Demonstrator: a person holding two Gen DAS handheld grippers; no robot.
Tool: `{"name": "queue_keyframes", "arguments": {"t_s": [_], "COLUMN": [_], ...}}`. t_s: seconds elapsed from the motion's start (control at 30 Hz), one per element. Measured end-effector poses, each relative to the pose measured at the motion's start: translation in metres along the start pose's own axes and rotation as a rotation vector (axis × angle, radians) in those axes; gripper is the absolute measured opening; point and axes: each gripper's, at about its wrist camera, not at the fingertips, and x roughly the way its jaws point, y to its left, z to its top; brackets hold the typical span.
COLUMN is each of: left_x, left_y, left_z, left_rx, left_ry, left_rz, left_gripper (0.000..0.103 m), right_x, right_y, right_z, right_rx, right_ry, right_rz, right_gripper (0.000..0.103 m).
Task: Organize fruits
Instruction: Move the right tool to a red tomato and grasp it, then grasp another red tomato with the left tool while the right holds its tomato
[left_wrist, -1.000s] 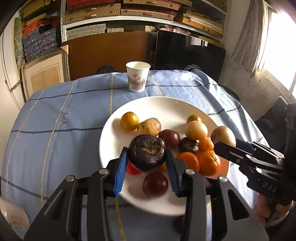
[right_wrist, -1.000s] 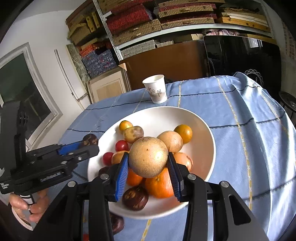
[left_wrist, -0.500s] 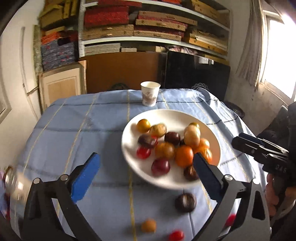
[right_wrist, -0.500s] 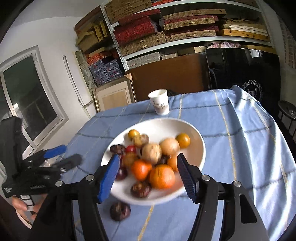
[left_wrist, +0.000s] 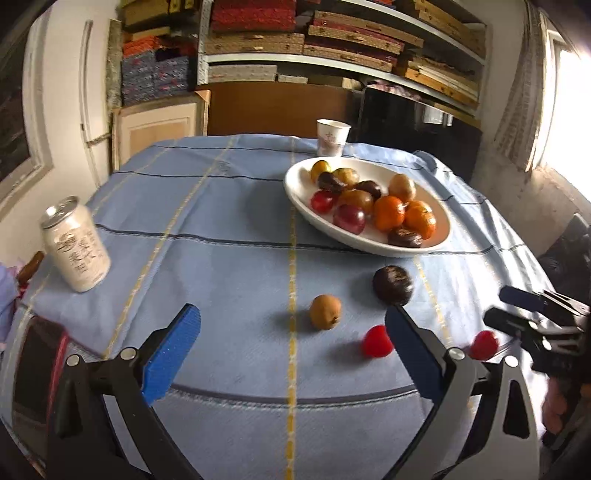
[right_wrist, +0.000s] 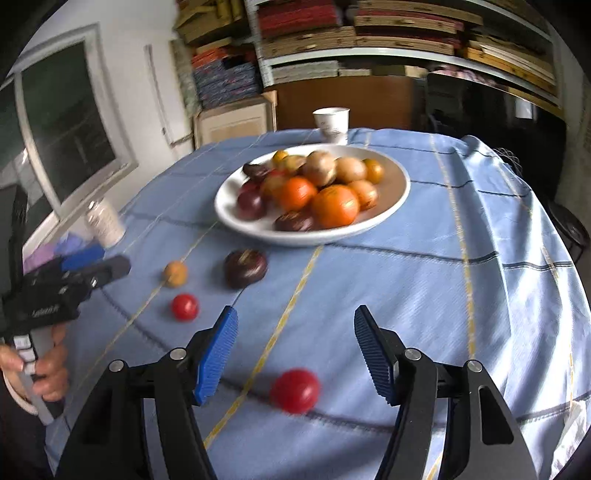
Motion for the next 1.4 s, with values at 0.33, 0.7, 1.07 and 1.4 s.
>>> {"name": "queue_keyframes", "arguments": {"t_s": [0.33,0.7,1.07,1.4], "left_x": [-0.007,-0.008,-0.009,0.009], "left_y": [0.002,-0.001,-0.032,-0.068], "left_z": [-0.002,-0.004,-0.013,-0.02], "left_rx": [-0.001,0.006,0.161,0.292], "left_ry": [-0.007,0.006,0.003,0.074], "left_rz": [0.003,-0.009,-0.056,-0.19], "left_gripper": [0.098,0.098,0.098,0.053], "right_x": [0.007,0.019,0.011,0.008], "right_y": [0.013,0.013,-0.008,-0.011], "right_z": [-0.024,-0.03,-0.022,-0.02], "right_rx": [-0.064,-0.079,0.041,0.07], "right_ry": [0.108,0.164,0.113,0.099], "right_rz": [-0.016,-0.051,-0.022,-0.024], "right_gripper": [0.06,0.04,0.03,0.03]}}
